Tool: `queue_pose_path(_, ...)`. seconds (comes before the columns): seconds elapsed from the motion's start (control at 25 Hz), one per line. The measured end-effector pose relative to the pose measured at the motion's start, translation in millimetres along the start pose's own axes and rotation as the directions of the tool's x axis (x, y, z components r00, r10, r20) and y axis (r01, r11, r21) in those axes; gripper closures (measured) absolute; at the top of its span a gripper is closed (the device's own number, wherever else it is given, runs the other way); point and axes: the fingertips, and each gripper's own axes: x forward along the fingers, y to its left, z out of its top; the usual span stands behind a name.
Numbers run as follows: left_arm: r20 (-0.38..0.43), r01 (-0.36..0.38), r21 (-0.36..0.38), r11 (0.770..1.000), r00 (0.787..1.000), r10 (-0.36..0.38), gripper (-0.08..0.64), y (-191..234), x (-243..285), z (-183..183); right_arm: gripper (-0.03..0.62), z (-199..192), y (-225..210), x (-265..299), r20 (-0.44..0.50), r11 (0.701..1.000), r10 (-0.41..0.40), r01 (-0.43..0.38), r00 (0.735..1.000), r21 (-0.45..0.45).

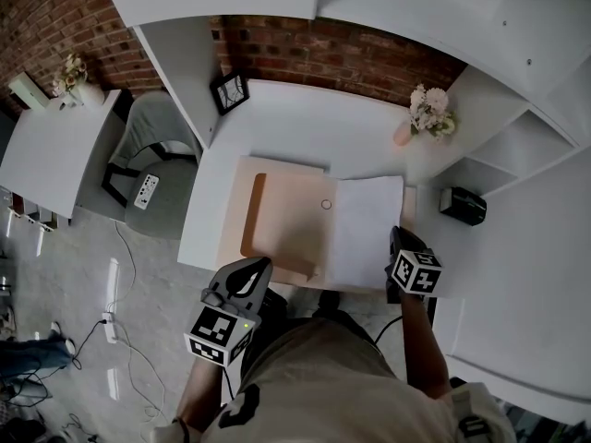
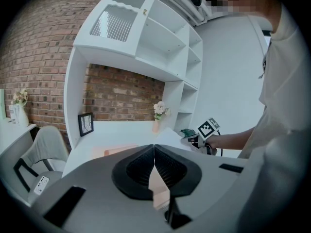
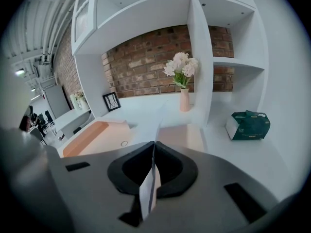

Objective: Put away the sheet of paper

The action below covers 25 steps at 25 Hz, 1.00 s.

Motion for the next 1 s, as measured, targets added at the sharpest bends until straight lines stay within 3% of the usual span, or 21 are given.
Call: queue_pose_path(1.0,-0.007,0.002,-0.002,1.000,1.000,-0.002,0.543,-2,-8,-2,0.565,0,23,1,0.002,0.999,0.052,-0.052,0.999,-0.006)
